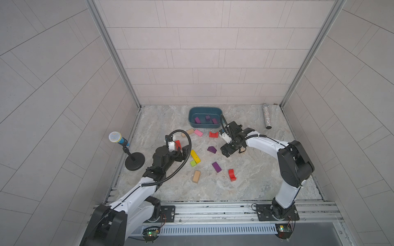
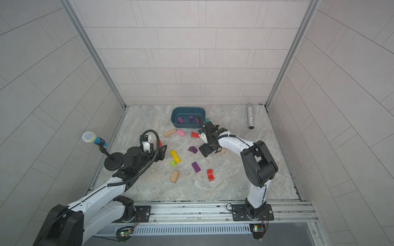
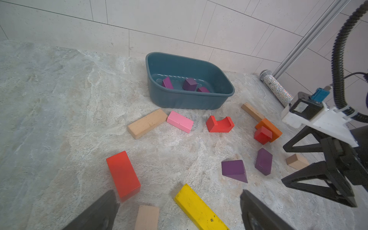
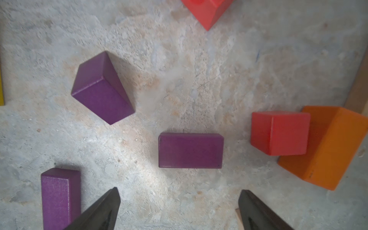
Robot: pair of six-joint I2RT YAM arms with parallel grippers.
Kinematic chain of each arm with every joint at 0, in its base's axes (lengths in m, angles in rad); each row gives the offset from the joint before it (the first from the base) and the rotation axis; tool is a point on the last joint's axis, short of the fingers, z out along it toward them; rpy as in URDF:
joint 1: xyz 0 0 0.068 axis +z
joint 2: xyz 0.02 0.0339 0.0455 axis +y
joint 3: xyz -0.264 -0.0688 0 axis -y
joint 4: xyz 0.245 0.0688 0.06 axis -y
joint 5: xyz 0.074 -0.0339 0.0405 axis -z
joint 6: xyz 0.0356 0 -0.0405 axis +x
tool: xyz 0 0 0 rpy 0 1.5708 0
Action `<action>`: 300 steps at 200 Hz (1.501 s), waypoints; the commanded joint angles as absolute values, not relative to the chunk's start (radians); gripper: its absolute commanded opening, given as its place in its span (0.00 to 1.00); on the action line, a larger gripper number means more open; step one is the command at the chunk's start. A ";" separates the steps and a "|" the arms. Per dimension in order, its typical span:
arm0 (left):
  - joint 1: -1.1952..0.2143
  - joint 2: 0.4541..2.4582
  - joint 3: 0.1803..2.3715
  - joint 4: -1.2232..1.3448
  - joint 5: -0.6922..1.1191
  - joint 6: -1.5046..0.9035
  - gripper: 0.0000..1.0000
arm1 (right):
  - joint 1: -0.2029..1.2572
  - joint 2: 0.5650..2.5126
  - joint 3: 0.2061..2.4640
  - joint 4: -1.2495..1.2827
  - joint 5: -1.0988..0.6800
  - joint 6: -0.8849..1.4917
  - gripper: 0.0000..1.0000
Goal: Pick purple bricks into the storage bin
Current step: Pick up the building block from the center of the board.
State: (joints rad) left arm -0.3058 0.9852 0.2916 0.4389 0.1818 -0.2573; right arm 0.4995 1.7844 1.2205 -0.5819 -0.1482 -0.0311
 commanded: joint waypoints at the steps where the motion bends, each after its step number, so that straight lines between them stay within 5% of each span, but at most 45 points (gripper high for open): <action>1: -0.305 0.990 0.314 0.469 0.196 -0.265 1.00 | 0.507 1.820 1.225 -0.561 -0.128 -0.055 0.97; 138: -0.304 0.977 0.311 0.456 0.185 -0.259 1.00 | 0.517 1.972 1.331 -0.559 -0.109 -0.060 0.94; 300: -0.304 0.974 0.311 0.454 0.183 -0.260 1.00 | 0.515 1.942 1.321 -0.602 -0.115 -0.033 0.49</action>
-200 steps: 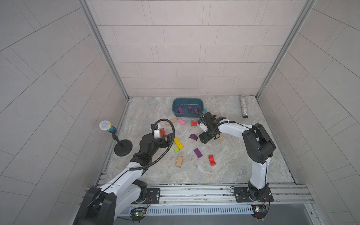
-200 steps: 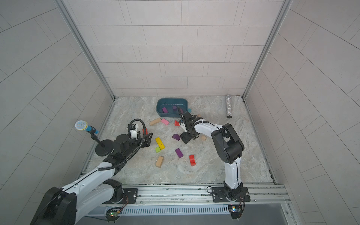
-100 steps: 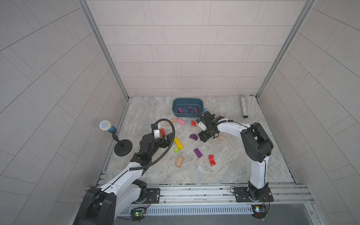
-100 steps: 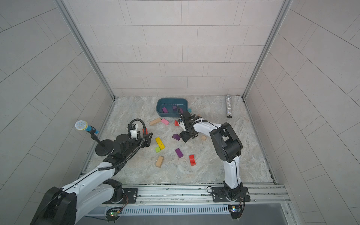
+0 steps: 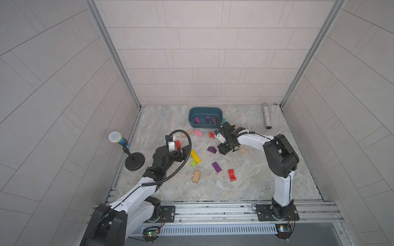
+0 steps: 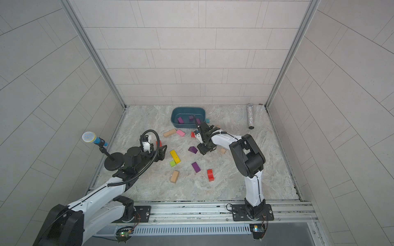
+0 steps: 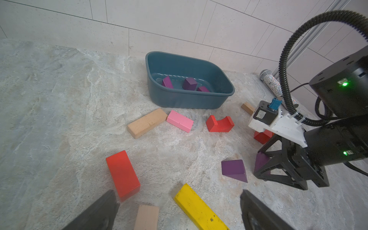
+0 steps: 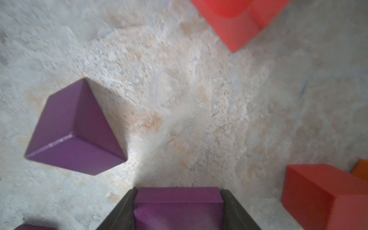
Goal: Pick purple bricks into the storage bin
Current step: Pick up the building block from the center of the board, then place the building block in the storage box.
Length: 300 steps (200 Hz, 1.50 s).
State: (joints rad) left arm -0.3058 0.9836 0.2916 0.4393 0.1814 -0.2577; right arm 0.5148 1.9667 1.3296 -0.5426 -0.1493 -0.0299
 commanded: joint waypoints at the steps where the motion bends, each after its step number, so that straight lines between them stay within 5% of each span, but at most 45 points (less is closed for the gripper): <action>1: -0.305 0.974 0.310 0.454 0.183 -0.260 1.00 | 0.515 1.941 1.323 -0.604 -0.115 -0.032 0.49; 98: -0.305 0.969 0.310 0.453 0.183 -0.260 1.00 | 0.522 1.856 1.627 -0.763 -0.124 -0.065 0.47; 193: -0.303 0.907 0.311 0.402 0.165 -0.249 1.00 | 0.504 2.463 2.563 -0.984 -0.104 -0.074 0.47; 300: -0.301 0.918 0.303 0.427 0.163 -0.253 1.00 | 0.467 2.612 2.602 -0.795 -0.081 -0.058 0.45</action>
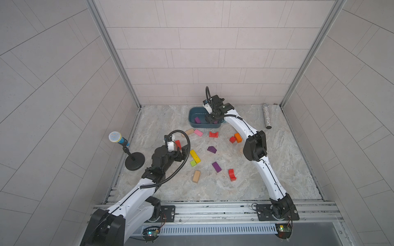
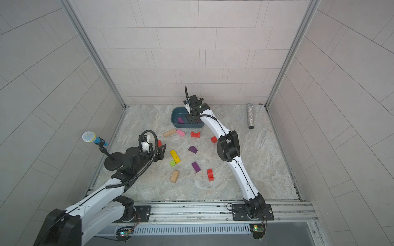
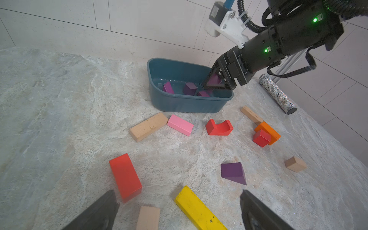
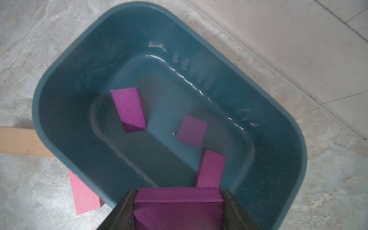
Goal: Pick purple bricks into the storage bin
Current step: Place the building block in the storage box.
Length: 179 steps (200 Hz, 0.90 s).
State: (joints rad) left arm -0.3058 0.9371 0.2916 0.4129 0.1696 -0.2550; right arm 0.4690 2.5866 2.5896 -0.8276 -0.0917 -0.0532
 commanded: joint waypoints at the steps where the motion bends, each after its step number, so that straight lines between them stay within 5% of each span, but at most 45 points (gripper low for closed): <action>1: -0.301 0.918 0.304 0.427 0.163 -0.253 1.00 | 0.467 2.612 2.602 -0.794 -0.081 -0.058 0.45; 71: -0.301 0.918 0.303 0.425 0.164 -0.252 1.00 | 0.456 2.659 2.602 -0.795 -0.092 -0.043 0.45; 124: -0.301 0.921 0.304 0.425 0.164 -0.251 1.00 | 0.454 2.654 2.602 -0.804 -0.085 -0.049 0.72; 179: -0.301 0.922 0.304 0.423 0.162 -0.250 1.00 | 0.455 2.594 2.602 -0.809 -0.080 -0.065 0.81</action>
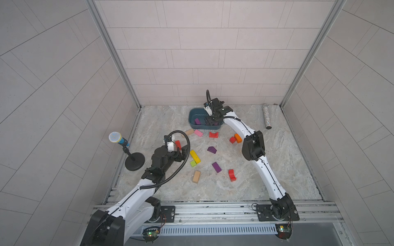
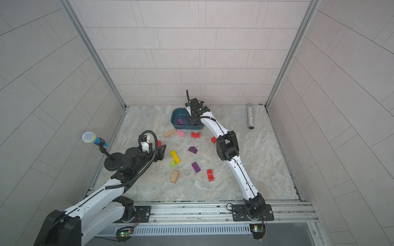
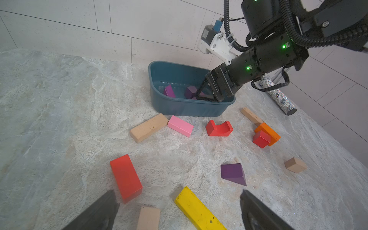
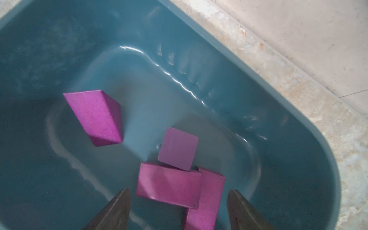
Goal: Pick purple bricks into the storage bin
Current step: Place the building block in the storage box, then pick up the building block from the center of the board.
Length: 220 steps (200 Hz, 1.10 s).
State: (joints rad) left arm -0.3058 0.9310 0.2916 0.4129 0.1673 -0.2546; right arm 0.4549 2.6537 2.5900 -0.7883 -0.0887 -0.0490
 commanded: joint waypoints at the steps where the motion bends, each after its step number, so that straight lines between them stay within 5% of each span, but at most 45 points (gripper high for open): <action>1: -0.302 0.922 0.304 0.423 0.162 -0.250 1.00 | 0.455 2.592 2.602 -0.809 -0.080 -0.066 0.81; 79: -0.301 0.943 0.305 0.439 0.165 -0.250 1.00 | 0.496 2.205 2.286 -0.813 -0.091 -0.124 0.82; 155: -0.301 0.948 0.304 0.439 0.167 -0.252 1.00 | 0.597 1.814 1.589 -0.608 -0.240 -0.203 0.79; 220: -0.301 0.968 0.308 0.446 0.171 -0.252 1.00 | 0.632 1.727 1.285 -0.443 -0.230 -0.182 0.78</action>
State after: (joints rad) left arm -0.3058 0.9642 0.2916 0.4179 0.1677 -0.2546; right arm 0.6357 1.7519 1.3315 -0.5468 -0.2245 -0.1776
